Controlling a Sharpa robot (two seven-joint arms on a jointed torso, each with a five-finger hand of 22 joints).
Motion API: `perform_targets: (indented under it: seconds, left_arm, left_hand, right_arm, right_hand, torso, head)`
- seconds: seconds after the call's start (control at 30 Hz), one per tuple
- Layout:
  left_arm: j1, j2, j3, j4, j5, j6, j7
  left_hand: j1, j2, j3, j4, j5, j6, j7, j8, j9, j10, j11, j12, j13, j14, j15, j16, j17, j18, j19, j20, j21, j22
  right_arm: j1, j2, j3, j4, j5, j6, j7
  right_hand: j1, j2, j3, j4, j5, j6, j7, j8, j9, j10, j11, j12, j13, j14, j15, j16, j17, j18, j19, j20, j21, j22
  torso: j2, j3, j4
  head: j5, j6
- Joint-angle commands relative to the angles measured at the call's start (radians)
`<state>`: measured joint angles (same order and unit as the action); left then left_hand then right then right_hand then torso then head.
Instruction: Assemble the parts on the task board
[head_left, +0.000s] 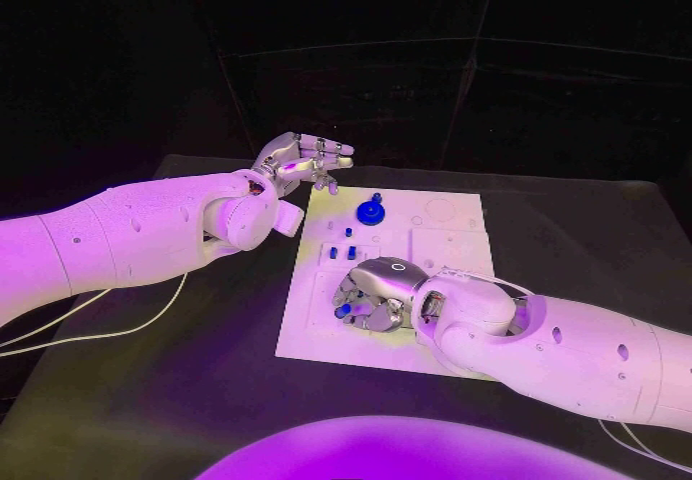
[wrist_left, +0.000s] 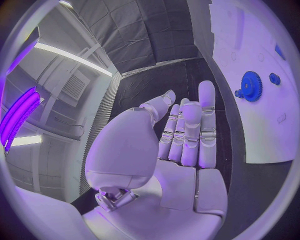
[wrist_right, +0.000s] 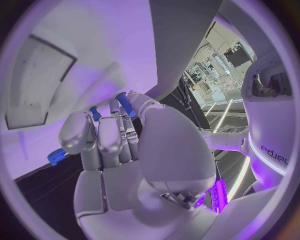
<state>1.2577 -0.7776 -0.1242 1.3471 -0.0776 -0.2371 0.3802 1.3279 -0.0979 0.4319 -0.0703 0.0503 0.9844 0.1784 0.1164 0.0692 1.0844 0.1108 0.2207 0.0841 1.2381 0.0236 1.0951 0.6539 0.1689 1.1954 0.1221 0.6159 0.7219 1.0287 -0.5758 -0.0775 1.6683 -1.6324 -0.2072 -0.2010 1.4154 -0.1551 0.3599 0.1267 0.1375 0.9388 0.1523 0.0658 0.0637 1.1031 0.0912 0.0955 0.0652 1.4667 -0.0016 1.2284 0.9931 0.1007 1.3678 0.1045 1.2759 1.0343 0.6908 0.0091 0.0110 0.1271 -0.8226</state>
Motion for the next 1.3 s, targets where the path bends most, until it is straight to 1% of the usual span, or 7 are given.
perform_targets:
  seconds: [0.03,0.1,0.3,0.43,0.6,0.83,1.3]
  left_arm:
    - [0.002,0.000,0.001,0.001,0.003,0.010,0.002]
    - [0.002,0.000,0.001,0.001,0.003,0.011,0.002]
    - [0.002,-0.001,0.001,0.001,0.003,0.011,0.001]
    - [0.002,-0.002,0.001,0.002,0.003,0.012,0.001]
    - [0.002,-0.003,0.001,0.002,0.003,0.012,0.001]
    - [0.002,-0.002,0.001,0.001,0.003,0.014,0.000]
    - [0.002,-0.001,0.001,0.000,0.003,0.014,-0.001]
  left_hand:
    - [-0.007,0.005,-0.005,0.000,0.002,0.000,0.004,0.002,0.000,-0.008,0.000,0.005,0.001,-0.005,0.000,-0.003,-0.001,0.014,-0.007,-0.001,-0.004,-0.001]
    - [-0.007,0.005,-0.005,0.000,0.002,0.000,0.004,0.002,0.000,-0.008,0.000,0.005,0.001,-0.005,0.000,-0.003,-0.001,0.014,-0.007,-0.001,-0.004,-0.001]
    - [-0.007,0.005,-0.005,0.000,0.002,0.000,0.004,0.002,0.000,-0.008,0.000,0.005,0.001,-0.005,0.000,-0.003,-0.001,0.014,-0.007,-0.001,-0.004,-0.001]
    - [-0.007,0.005,-0.005,0.000,0.002,0.000,0.004,0.002,0.000,-0.008,0.000,0.005,0.001,-0.005,0.000,-0.003,-0.001,0.014,-0.007,-0.001,-0.004,-0.001]
    - [-0.007,0.005,-0.005,0.000,0.002,0.000,0.004,0.002,0.000,-0.008,0.000,0.005,0.001,-0.005,0.000,-0.003,-0.001,0.014,-0.007,-0.001,-0.004,-0.001]
    - [-0.007,0.005,-0.005,0.000,0.002,0.000,0.004,0.002,0.000,-0.008,0.000,0.005,0.001,-0.005,0.000,-0.003,-0.001,0.014,-0.007,-0.001,-0.004,-0.001]
    - [-0.007,0.005,-0.005,0.000,0.002,0.000,0.004,0.002,0.000,-0.008,0.000,0.005,0.001,-0.005,0.000,-0.003,-0.001,0.014,-0.007,-0.001,-0.004,-0.001]
  right_arm:
    - [0.001,-0.002,0.000,0.003,-0.005,-0.056,0.014]
    - [0.001,-0.003,0.000,0.005,-0.002,-0.079,0.020]
    - [0.001,-0.007,0.000,0.011,0.007,-0.111,0.032]
    - [0.001,-0.015,0.000,0.017,0.010,-0.111,0.033]
    - [0.001,-0.022,0.000,0.020,0.010,-0.107,0.031]
    - [0.001,-0.019,0.000,0.021,0.011,-0.102,0.032]
    - [0.001,-0.014,0.000,0.021,0.012,-0.098,0.035]
  right_hand:
    - [-0.011,0.001,-0.014,-0.002,-0.007,-0.038,-0.007,-0.007,-0.001,-0.013,0.000,0.000,0.002,0.007,0.003,-0.002,-0.004,0.003,-0.009,0.000,-0.005,-0.006]
    - [-0.011,0.004,-0.024,-0.004,-0.006,-0.066,-0.016,-0.007,0.000,-0.015,-0.002,0.007,0.003,0.007,0.002,0.001,-0.002,0.003,-0.009,-0.001,-0.004,-0.005]
    - [-0.006,0.015,-0.034,-0.006,-0.002,-0.116,-0.025,-0.005,0.000,0.018,-0.012,0.035,0.009,0.007,-0.005,0.001,-0.006,0.001,-0.002,-0.005,0.003,0.006]
    - [-0.001,0.020,-0.037,-0.007,-0.001,-0.102,-0.023,-0.002,0.003,0.059,-0.028,0.062,0.016,0.008,-0.017,0.002,-0.004,-0.002,0.006,-0.015,0.013,0.021]
    - [0.003,0.023,-0.039,-0.008,-0.001,-0.084,-0.024,0.001,0.005,0.086,-0.037,0.078,0.023,0.011,-0.024,0.008,0.005,-0.003,0.011,-0.022,0.019,0.030]
    - [0.007,0.025,-0.038,-0.010,0.000,-0.080,-0.025,0.002,0.006,0.093,-0.039,0.081,0.024,0.011,-0.027,0.009,0.004,-0.004,0.012,-0.025,0.020,0.032]
    - [0.007,0.025,-0.039,-0.010,-0.001,-0.079,-0.026,0.001,0.006,0.094,-0.040,0.082,0.025,0.011,-0.027,0.009,0.005,-0.004,0.012,-0.026,0.020,0.032]
  torso:
    - [0.001,0.0004,-0.0001]
    - [0.000,0.0005,-0.0006]
    - [0.000,0.0001,-0.0002]
    - [0.000,0.0004,0.0006]
    - [0.000,0.0001,0.0007]
    - [0.001,0.0009,-0.0004]
    - [0.000,0.0005,0.0011]
  head:
    - [0.000,0.000]
    - [0.000,0.001]
    - [-0.001,0.002]
    - [-0.002,0.002]
    - [-0.001,0.001]
    - [-0.001,0.002]
    - [-0.002,0.000]
